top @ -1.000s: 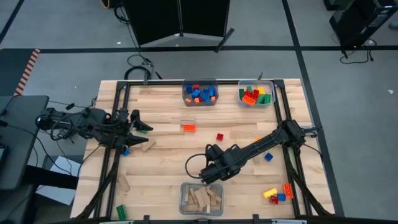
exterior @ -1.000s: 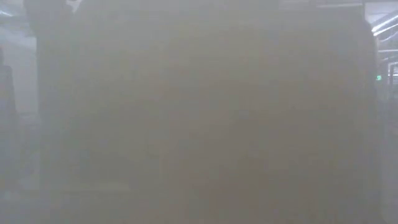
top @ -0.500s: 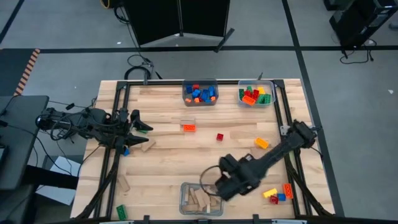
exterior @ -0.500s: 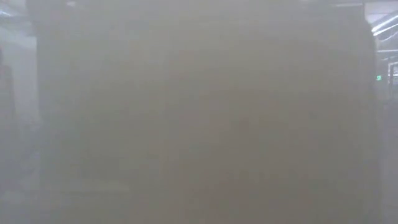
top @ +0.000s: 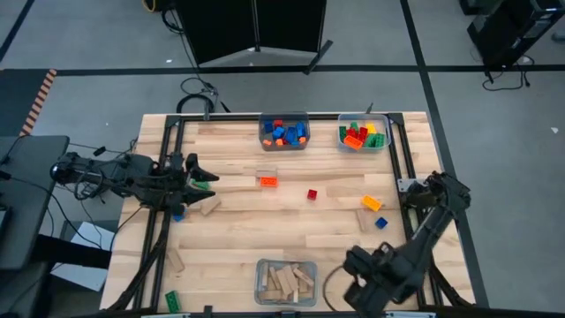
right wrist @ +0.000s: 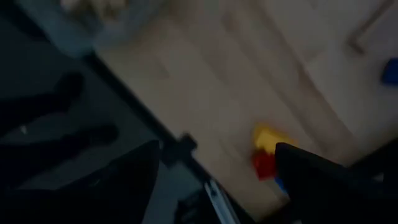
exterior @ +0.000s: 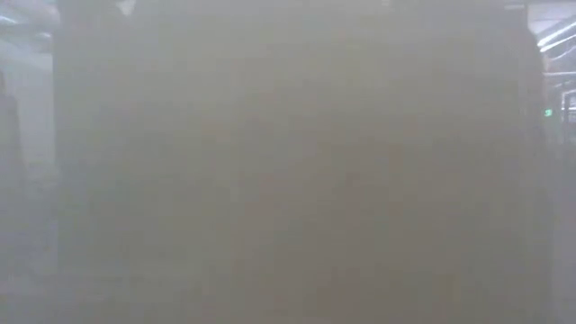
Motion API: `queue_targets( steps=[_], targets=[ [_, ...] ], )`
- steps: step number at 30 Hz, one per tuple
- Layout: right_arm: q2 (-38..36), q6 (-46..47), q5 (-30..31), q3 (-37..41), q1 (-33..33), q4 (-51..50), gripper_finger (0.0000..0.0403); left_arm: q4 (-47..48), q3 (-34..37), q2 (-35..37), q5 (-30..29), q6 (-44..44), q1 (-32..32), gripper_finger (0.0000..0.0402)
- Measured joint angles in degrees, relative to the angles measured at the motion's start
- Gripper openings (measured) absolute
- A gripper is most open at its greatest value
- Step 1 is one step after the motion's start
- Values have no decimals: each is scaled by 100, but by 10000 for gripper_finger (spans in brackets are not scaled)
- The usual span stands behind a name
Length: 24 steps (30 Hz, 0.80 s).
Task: Sort blocks by size
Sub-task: Put the small red game piece into the black bin
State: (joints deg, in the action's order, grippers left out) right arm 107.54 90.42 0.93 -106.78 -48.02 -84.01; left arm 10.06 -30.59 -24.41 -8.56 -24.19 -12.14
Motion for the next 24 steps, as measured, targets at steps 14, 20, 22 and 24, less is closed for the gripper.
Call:
queue_targets(
  steps=[14, 20, 22, 24],
  targets=[
    [14, 1777, -19, 621, -1804, -41, 293, -493, -679, -2476, -1035, -484, -545, 249],
    [-82, 2819, 178, 1632, -2429, 840, 291, -614, -1426, -3404, -1737, -166, -877, 248],
    [-121, 2796, 187, 1954, -2448, 1058, 291, -591, -1603, -3632, -1878, -146, -936, 248],
    [-128, 2774, 231, 2264, -2372, 1407, 291, -607, -1764, -3833, -1945, -151, -969, 248]
  ],
)
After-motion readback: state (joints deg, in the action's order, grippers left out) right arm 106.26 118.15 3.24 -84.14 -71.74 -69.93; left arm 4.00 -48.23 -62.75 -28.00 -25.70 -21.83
